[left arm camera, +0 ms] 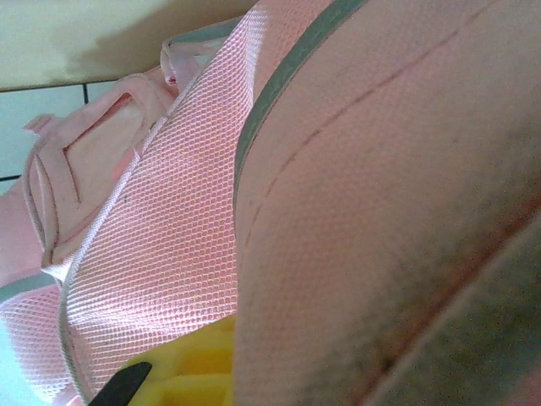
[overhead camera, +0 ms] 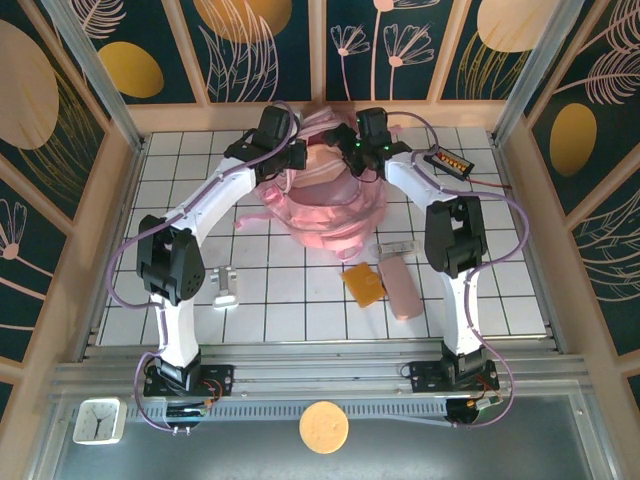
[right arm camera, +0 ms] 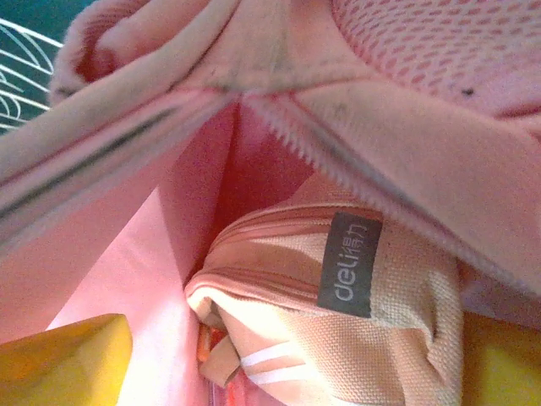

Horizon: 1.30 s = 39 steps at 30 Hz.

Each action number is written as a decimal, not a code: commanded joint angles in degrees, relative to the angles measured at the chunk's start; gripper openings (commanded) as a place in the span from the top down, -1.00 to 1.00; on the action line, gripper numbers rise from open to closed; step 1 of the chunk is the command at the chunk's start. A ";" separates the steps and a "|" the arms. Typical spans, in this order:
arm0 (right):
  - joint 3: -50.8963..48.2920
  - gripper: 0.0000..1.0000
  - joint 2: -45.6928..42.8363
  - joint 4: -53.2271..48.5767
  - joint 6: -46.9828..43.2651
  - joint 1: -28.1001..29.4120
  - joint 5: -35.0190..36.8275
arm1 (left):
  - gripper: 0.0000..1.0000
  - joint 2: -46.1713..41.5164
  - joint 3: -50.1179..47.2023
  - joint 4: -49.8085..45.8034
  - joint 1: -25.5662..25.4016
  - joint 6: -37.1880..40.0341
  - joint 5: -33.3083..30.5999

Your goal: Pack the student bag

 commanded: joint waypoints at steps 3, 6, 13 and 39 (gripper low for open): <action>3.37 -0.82 -8.24 -12.04 -9.66 0.02 3.62 | 1.00 1.40 5.50 2.19 -0.88 -0.02 -2.35; 1.43 -0.82 -12.94 -18.29 -14.01 -0.16 5.89 | 1.00 2.50 6.49 1.38 -0.86 0.27 -3.47; -18.80 -0.82 -31.69 -29.62 -24.85 -5.49 4.59 | 1.00 3.26 7.82 0.08 -0.88 0.15 -3.84; -53.92 -0.87 -38.24 -37.96 -31.21 5.59 12.91 | 1.00 1.36 4.20 0.88 -0.80 0.35 1.56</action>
